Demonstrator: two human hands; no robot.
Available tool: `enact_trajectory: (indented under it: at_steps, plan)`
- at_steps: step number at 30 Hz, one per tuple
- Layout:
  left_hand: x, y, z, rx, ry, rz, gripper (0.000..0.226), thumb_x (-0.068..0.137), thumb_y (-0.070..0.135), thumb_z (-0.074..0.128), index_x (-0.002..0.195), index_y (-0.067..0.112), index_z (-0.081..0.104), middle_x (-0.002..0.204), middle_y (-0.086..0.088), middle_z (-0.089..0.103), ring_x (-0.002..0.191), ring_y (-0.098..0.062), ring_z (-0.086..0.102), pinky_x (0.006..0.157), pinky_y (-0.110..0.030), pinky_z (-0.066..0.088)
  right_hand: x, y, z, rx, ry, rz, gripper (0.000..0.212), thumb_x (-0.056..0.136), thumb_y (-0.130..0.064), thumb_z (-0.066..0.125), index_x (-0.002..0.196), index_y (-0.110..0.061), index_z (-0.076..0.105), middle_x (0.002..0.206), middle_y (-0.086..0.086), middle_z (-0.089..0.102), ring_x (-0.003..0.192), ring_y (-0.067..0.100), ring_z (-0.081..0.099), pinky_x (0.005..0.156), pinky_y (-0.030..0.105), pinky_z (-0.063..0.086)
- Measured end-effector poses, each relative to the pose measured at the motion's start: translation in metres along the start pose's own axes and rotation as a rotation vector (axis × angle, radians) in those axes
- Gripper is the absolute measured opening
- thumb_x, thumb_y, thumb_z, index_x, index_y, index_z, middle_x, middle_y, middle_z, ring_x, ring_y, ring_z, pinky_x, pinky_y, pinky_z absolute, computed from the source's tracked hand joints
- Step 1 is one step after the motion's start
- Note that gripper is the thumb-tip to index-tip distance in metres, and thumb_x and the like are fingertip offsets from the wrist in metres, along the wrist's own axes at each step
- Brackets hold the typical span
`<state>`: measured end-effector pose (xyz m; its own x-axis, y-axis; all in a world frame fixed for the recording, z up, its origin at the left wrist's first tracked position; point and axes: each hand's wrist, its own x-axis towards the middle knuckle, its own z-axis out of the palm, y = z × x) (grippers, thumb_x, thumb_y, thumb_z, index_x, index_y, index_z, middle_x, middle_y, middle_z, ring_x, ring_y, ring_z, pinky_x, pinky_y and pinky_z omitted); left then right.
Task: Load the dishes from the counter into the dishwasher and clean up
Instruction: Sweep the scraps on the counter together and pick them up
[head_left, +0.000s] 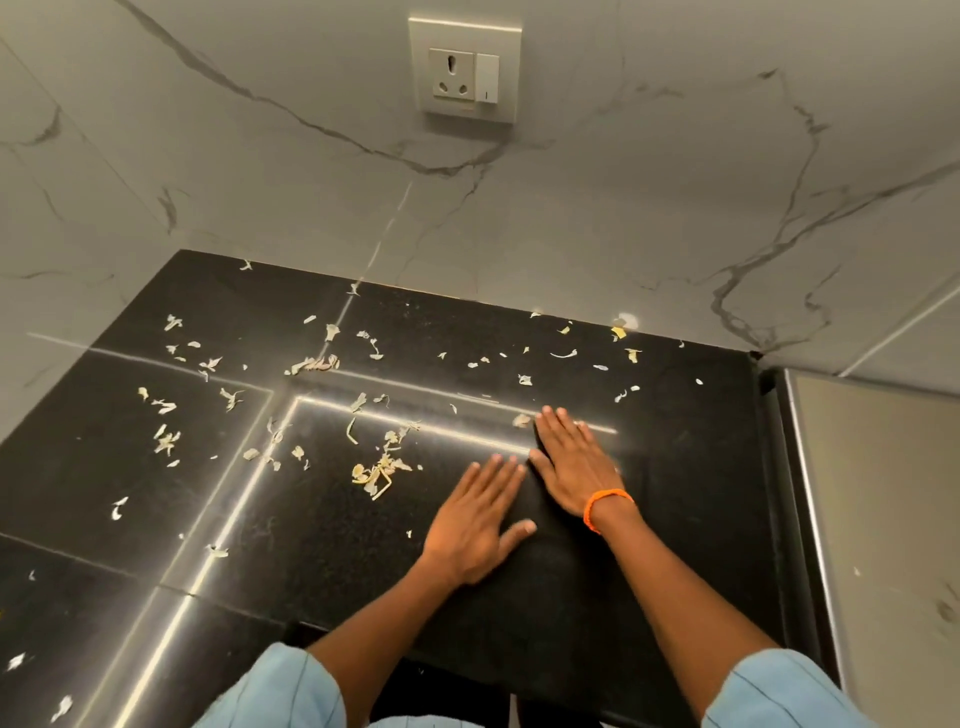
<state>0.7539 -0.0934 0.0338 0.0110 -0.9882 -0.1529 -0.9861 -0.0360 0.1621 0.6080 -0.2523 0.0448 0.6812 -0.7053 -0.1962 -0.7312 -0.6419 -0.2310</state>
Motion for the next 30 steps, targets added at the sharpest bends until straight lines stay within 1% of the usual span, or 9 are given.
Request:
enact_trajectory:
  at_steps: [2,4,10,13,18,20,24,27,30]
  plan:
    - [0.008,-0.020,-0.005,-0.043,0.019,-0.188,0.081,0.101,0.069,0.011,0.163,0.017,0.004,0.170,-0.001,0.000,0.156,-0.017,-0.013,0.127,-0.039,-0.006,-0.007,0.013,-0.007,0.040,0.041,0.006,0.074,0.097,-0.059,0.007,0.159,-0.020,0.010,0.166,-0.005,0.002,0.153,0.013,-0.004,0.123,0.032,-0.005]
    - [0.005,-0.043,-0.006,-0.083,0.079,-0.366,0.081,0.102,0.068,0.009,0.162,0.014,0.002,0.170,-0.003,-0.001,0.156,-0.019,-0.013,0.128,-0.041,-0.003,-0.017,0.041,-0.010,0.060,0.126,0.162,0.068,0.102,-0.055,0.020,0.159,-0.017,0.014,0.166,-0.002,0.006,0.154,0.016,-0.001,0.125,0.037,0.001]
    - [-0.012,-0.063,-0.008,-0.092,0.141,-0.396,0.077,0.104,0.065,0.013,0.162,0.017,0.002,0.170,0.000,-0.004,0.155,-0.011,-0.015,0.128,-0.039,0.000,-0.025,0.115,-0.024,0.057,0.133,0.645,0.074,0.102,-0.056,0.013,0.158,-0.008,0.006,0.167,0.011,0.002,0.154,0.026,0.000,0.124,0.048,0.009]
    - [-0.003,-0.067,-0.013,-0.098,0.125,-0.392,0.078,0.103,0.067,0.012,0.162,0.018,0.000,0.170,0.001,-0.005,0.155,-0.010,-0.016,0.129,-0.039,0.001,0.001,0.083,-0.019,0.005,0.163,0.527,0.071,0.102,-0.054,0.011,0.158,-0.011,0.005,0.167,0.008,0.001,0.154,0.025,-0.001,0.125,0.046,0.005]
    - [-0.009,-0.067,-0.007,-0.085,0.121,-0.401,0.078,0.102,0.068,0.013,0.162,0.019,-0.002,0.170,0.003,-0.007,0.154,-0.008,-0.017,0.129,-0.039,0.001,0.038,0.014,-0.007,-0.025,0.053,0.074,0.072,0.101,-0.063,0.011,0.158,-0.022,-0.002,0.164,-0.004,-0.009,0.152,0.016,-0.011,0.125,0.041,-0.004]
    - [-0.007,-0.070,-0.008,-0.075,0.127,-0.397,0.078,0.103,0.067,0.013,0.162,0.020,-0.001,0.170,0.003,-0.006,0.154,-0.008,-0.018,0.128,-0.039,-0.001,0.043,0.018,-0.010,0.019,0.104,0.059,0.072,0.101,-0.064,0.015,0.159,-0.021,0.006,0.164,-0.004,-0.002,0.153,0.015,-0.006,0.125,0.041,-0.003]
    - [-0.008,-0.065,-0.007,-0.067,0.124,-0.387,0.077,0.103,0.066,0.015,0.162,0.019,0.002,0.170,0.002,-0.004,0.155,-0.009,-0.016,0.127,-0.038,-0.002,0.028,0.091,-0.021,0.056,0.286,0.486,0.074,0.101,-0.058,0.015,0.157,-0.010,0.021,0.165,0.009,0.016,0.153,0.026,0.011,0.124,0.048,0.008]
    - [-0.012,-0.064,-0.005,-0.038,0.116,-0.386,0.077,0.104,0.065,0.015,0.162,0.017,0.003,0.170,0.000,-0.004,0.155,-0.011,-0.016,0.127,-0.039,-0.001,0.016,0.145,-0.030,0.138,0.243,0.758,0.083,0.096,-0.062,0.011,0.157,-0.005,0.014,0.166,0.013,0.008,0.153,0.029,0.005,0.122,0.055,0.011]
    - [-0.004,-0.072,-0.008,-0.003,0.103,-0.373,0.078,0.103,0.066,0.013,0.162,0.017,0.000,0.170,0.000,-0.008,0.154,-0.011,-0.019,0.127,-0.040,-0.002,0.038,0.145,-0.033,0.139,0.158,0.714,0.086,0.096,-0.068,0.009,0.159,-0.010,0.004,0.167,0.009,-0.003,0.154,0.026,-0.004,0.124,0.052,0.004]
